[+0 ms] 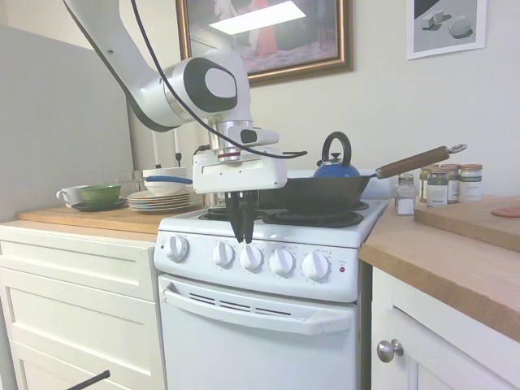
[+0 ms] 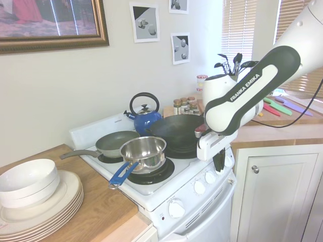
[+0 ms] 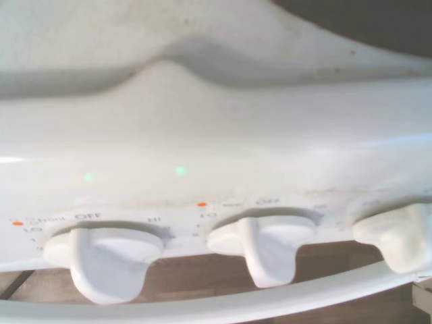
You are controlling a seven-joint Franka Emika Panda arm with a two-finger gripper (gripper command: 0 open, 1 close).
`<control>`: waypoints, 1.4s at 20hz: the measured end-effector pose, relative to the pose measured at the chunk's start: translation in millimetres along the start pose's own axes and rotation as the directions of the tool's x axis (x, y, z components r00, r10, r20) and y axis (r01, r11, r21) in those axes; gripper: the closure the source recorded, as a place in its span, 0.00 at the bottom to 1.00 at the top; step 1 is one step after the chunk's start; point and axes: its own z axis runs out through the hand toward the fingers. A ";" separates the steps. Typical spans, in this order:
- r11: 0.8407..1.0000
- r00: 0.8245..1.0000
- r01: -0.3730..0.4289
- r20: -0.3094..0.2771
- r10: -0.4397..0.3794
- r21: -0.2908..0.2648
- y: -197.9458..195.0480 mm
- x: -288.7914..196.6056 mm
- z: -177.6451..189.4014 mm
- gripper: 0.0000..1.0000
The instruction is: Turn on the stove on the top left
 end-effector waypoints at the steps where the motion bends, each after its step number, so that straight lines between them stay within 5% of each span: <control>1: 1.000 1.000 0.001 0.000 -0.001 0.000 -1.0 0.0 1.3 1.00; 28: 1.000 1.000 -0.004 0.008 0.004 -0.008 -13.6 7.9 24.1 1.00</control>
